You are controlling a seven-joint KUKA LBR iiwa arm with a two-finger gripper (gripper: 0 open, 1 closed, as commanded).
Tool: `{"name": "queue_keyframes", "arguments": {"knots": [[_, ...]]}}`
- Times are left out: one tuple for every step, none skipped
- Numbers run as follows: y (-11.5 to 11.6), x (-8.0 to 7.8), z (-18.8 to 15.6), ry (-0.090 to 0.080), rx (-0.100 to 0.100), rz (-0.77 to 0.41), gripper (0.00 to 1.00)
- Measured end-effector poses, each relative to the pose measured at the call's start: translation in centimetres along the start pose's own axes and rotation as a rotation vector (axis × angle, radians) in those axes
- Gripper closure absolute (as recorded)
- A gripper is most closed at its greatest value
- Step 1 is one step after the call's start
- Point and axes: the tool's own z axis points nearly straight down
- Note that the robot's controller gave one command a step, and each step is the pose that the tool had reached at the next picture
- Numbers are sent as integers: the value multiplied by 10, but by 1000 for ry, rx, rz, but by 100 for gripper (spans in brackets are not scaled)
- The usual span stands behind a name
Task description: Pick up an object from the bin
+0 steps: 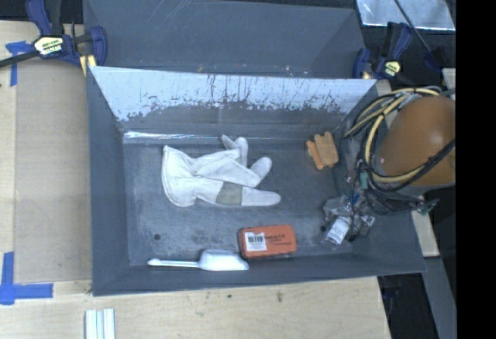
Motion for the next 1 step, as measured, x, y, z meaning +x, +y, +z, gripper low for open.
{"name": "queue_keyframes", "arguments": {"knots": [[1,0,-22,2,-3,1,100]]}}
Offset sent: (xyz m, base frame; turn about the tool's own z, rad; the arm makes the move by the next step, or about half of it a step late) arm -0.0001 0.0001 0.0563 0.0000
